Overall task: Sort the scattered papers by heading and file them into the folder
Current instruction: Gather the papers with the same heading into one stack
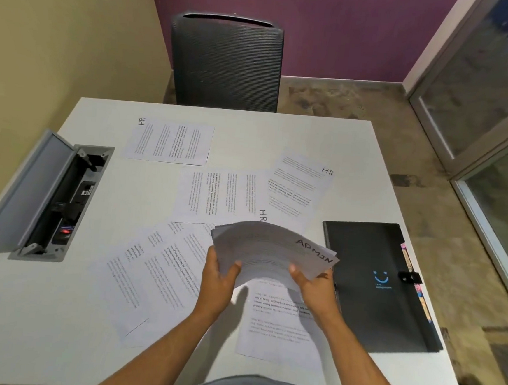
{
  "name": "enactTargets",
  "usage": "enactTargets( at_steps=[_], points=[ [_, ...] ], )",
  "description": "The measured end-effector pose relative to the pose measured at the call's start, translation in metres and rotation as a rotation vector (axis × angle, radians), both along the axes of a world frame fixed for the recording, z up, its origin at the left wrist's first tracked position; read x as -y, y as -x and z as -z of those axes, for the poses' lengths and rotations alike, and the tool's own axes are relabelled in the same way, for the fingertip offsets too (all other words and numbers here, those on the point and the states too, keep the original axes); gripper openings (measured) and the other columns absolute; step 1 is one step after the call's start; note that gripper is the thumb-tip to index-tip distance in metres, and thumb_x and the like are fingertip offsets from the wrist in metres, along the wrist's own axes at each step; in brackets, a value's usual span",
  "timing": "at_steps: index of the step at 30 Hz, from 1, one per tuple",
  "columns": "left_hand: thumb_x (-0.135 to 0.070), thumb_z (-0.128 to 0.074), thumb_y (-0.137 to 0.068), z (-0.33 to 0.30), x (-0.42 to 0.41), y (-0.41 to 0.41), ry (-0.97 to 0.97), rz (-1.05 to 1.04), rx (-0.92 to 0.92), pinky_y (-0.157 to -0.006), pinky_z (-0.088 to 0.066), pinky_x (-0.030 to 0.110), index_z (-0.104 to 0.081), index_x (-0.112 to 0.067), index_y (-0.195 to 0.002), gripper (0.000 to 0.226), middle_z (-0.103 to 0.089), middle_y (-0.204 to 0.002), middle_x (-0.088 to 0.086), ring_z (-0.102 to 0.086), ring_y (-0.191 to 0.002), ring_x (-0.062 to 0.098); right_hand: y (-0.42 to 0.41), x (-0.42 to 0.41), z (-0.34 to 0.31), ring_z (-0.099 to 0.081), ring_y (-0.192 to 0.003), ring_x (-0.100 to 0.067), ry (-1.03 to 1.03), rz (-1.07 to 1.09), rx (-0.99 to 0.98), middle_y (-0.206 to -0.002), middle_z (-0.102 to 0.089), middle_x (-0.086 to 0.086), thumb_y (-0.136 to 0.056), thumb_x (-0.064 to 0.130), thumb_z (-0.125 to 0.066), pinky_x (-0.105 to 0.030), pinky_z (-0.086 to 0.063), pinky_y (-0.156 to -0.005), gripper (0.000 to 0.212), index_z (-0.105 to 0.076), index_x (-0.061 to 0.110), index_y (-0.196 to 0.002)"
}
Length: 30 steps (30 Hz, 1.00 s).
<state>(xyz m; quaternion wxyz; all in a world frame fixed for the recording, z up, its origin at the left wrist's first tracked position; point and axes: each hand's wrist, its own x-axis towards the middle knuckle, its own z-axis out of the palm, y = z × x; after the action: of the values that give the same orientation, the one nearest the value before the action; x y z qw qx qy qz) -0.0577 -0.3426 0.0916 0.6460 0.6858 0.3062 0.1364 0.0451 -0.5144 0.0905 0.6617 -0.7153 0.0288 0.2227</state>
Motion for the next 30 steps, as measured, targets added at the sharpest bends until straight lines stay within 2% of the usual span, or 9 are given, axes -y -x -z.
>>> enactTargets(
  at_steps=[3,6,8,12,16,19,22,25,30],
  points=[
    [-0.024,-0.055,-0.098,-0.001,0.000,-0.005,0.000,-0.004,-0.006,-0.095,-0.046,0.018,-0.049,-0.037,-0.125,0.031,-0.061,-0.122,-0.016,-0.057,-0.113,-0.003,-0.004,0.001,0.002,-0.067,-0.090,-0.011,0.040,-0.021,0.031,-0.094,-0.070,0.006,-0.089,0.004,-0.069,-0.009,-0.052,-0.065,0.022,-0.063,0.024,-0.095],
    [-0.028,-0.056,-0.097,-0.005,-0.011,-0.007,-0.080,-0.012,-0.044,-0.078,-0.055,0.028,-0.066,-0.025,-0.104,0.013,-0.071,-0.097,-0.010,-0.066,-0.091,0.003,-0.013,0.006,0.001,-0.071,-0.090,-0.011,0.074,-0.039,0.089,-0.097,-0.073,0.007,-0.090,0.006,-0.069,-0.019,-0.058,-0.071,0.020,-0.066,0.023,-0.100],
    [-0.032,-0.061,-0.093,-0.011,-0.020,-0.009,-0.125,-0.012,-0.069,-0.069,-0.055,0.038,-0.068,-0.014,-0.087,0.020,-0.071,-0.082,0.001,-0.067,-0.077,0.014,-0.018,0.010,-0.002,-0.072,-0.089,-0.011,0.064,-0.055,0.099,-0.097,-0.075,0.006,-0.088,0.007,-0.070,-0.026,-0.060,-0.072,0.020,-0.068,0.023,-0.100],
    [-0.034,-0.071,-0.086,-0.020,-0.034,-0.012,-0.089,-0.033,-0.096,-0.054,-0.042,0.030,-0.056,-0.002,-0.068,0.039,-0.059,-0.061,0.007,-0.053,-0.056,0.014,-0.023,0.013,-0.002,-0.073,-0.098,-0.018,0.012,-0.114,0.012,-0.107,-0.076,0.000,-0.088,0.007,-0.071,-0.038,-0.060,-0.081,0.025,-0.068,0.016,-0.111],
    [-0.039,-0.077,-0.080,-0.019,-0.041,-0.015,0.011,-0.119,-0.119,-0.058,-0.046,0.035,-0.058,0.006,-0.075,0.049,-0.063,-0.067,0.021,-0.056,-0.061,0.020,-0.020,0.016,0.004,-0.069,-0.108,-0.023,-0.021,-0.231,-0.111,-0.117,-0.073,-0.002,-0.089,0.010,-0.070,-0.047,-0.056,-0.092,0.036,-0.062,0.014,-0.124],
    [-0.031,-0.079,-0.080,-0.024,-0.039,-0.016,0.070,-0.198,-0.134,-0.056,-0.053,0.031,-0.066,-0.001,-0.077,0.033,-0.072,-0.071,0.010,-0.068,-0.065,0.020,-0.013,0.020,0.009,-0.069,-0.110,-0.024,-0.027,-0.311,-0.177,-0.119,-0.072,-0.004,-0.089,0.013,-0.070,-0.048,-0.055,-0.094,0.038,-0.061,0.013,-0.127],
    [-0.033,-0.080,-0.078,-0.019,-0.040,-0.015,0.145,-0.198,-0.161,-0.063,-0.057,0.036,-0.062,0.000,-0.075,0.037,-0.073,-0.072,0.008,-0.070,-0.067,0.025,-0.008,0.023,0.018,-0.068,-0.111,-0.024,-0.003,-0.321,-0.210,-0.120,-0.072,-0.003,-0.091,0.009,-0.067,-0.050,-0.054,-0.096,0.036,-0.062,0.014,-0.127],
    [-0.042,-0.072,-0.084,-0.016,-0.040,-0.010,0.195,-0.120,-0.174,-0.059,-0.049,0.032,-0.053,0.005,-0.073,0.052,-0.064,-0.068,0.013,-0.060,-0.063,0.023,-0.008,0.026,0.023,-0.069,-0.110,-0.022,0.025,-0.297,-0.236,-0.119,-0.072,-0.002,-0.094,0.004,-0.063,-0.049,-0.053,-0.098,0.035,-0.061,0.013,-0.128],
    [-0.037,-0.071,-0.086,-0.014,-0.044,-0.003,0.198,-0.073,-0.194,-0.058,-0.036,0.034,-0.047,-0.005,-0.066,0.045,-0.044,-0.062,0.010,-0.040,-0.060,0.021,-0.009,0.034,0.018,-0.068,-0.112,-0.022,-0.011,-0.304,-0.283,-0.121,-0.071,-0.003,-0.094,0.003,-0.061,-0.044,-0.053,-0.098,0.037,-0.060,0.012,-0.129]
  ],
)
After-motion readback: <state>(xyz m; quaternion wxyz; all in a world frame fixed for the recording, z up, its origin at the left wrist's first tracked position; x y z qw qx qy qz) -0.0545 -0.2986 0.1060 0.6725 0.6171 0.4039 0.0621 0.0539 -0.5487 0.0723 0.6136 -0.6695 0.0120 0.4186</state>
